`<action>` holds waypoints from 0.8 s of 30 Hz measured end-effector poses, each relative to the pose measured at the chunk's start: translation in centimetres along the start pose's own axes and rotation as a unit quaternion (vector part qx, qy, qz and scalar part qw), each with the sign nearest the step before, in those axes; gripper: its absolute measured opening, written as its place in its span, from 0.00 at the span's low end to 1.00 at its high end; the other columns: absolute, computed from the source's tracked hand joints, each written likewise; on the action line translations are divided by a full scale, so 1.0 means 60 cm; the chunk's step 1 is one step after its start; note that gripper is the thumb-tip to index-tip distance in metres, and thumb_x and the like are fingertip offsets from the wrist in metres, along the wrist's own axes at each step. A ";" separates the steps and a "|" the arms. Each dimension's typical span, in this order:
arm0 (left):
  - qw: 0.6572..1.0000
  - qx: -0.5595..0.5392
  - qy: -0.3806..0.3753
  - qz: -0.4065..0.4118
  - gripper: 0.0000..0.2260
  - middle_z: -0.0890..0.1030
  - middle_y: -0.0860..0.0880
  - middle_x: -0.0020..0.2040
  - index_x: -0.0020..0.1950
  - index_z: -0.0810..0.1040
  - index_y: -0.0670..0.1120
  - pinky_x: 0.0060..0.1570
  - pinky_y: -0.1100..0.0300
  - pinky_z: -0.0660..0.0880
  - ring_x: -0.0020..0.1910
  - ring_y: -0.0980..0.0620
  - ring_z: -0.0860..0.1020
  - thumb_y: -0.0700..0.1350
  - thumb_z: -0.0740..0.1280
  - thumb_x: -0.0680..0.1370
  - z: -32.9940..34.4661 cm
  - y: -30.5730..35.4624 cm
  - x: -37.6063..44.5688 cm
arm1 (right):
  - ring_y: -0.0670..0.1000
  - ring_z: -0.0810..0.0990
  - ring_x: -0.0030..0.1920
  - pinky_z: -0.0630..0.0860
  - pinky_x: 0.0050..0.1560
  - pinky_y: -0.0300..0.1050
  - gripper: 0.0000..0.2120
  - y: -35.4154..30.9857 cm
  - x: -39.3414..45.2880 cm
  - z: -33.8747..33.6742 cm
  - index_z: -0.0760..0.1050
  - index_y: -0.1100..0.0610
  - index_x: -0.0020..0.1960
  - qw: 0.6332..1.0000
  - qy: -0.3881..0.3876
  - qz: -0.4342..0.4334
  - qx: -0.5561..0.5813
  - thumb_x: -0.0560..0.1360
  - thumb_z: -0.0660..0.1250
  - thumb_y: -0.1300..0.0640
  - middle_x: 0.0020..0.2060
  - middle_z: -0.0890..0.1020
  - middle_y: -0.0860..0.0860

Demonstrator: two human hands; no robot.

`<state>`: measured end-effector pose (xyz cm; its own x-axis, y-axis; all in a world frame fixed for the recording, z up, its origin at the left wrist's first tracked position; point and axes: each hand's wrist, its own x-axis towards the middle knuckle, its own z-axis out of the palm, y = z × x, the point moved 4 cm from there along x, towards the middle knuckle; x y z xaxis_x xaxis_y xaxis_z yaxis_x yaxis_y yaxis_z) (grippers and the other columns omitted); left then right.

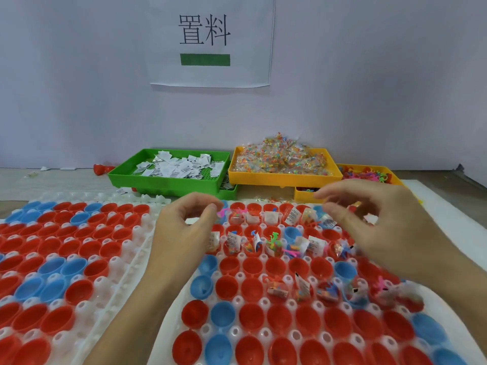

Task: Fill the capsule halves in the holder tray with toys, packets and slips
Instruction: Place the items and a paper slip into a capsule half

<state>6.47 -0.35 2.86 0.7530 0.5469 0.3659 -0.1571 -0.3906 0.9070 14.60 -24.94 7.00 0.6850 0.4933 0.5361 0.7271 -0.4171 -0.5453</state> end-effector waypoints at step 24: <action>0.998 0.022 0.037 -0.055 0.15 0.84 0.57 0.40 0.40 0.83 0.52 0.43 0.55 0.75 0.40 0.60 0.81 0.36 0.64 0.79 -0.013 -0.024 0.013 | 0.53 0.76 0.51 0.73 0.49 0.45 0.09 0.367 0.174 -0.046 0.82 0.58 0.54 0.892 -0.155 0.285 -0.316 0.75 0.74 0.56 0.57 0.81 0.56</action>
<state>6.79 1.20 1.99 0.7149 0.6408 0.2800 -0.0460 -0.3565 0.9332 37.90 -31.07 2.35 0.9774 0.2094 0.0302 0.2116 -0.9660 -0.1486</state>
